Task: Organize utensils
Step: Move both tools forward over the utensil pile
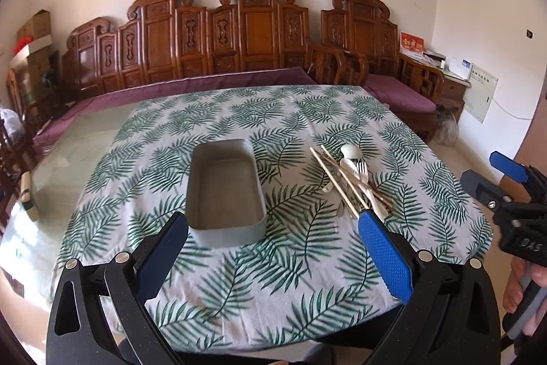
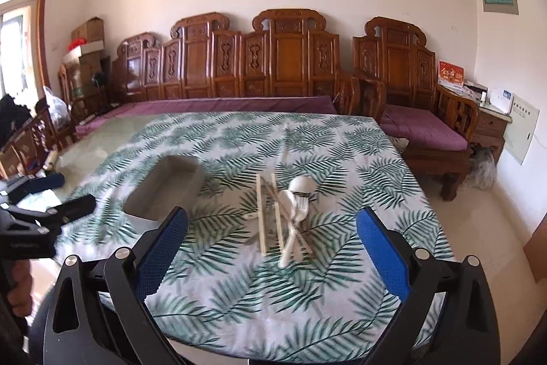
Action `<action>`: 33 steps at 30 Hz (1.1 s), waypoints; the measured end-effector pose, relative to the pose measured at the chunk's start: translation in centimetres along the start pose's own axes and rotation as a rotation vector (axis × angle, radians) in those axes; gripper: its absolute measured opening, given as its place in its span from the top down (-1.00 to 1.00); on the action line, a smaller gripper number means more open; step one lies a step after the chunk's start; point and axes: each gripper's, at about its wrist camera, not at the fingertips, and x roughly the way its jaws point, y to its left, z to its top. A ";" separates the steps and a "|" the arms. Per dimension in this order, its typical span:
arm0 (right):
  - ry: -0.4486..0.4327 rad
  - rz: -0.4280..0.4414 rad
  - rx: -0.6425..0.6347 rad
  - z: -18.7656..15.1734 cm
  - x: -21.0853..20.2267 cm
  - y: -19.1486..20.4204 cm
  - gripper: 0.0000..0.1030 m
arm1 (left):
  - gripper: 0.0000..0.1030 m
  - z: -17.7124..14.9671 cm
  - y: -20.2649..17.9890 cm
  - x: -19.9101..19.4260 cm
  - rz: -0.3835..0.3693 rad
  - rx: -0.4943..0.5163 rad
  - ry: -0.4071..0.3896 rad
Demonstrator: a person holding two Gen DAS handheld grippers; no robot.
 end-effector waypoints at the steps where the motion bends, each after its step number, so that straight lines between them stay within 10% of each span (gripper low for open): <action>1: 0.013 0.001 0.001 0.0 0.6 -0.3 -0.87 | -0.88 0.2 -0.1 0.5 -0.006 0.003 0.000; 22: 0.298 0.186 -0.066 -2.5 16.5 -6.2 0.30 | -0.87 0.7 -4.2 12.8 -0.080 0.076 0.151; 33: 0.370 0.262 -0.089 -5.3 20.3 -6.5 0.48 | -0.68 -1.6 -5.6 16.2 -0.098 0.053 0.238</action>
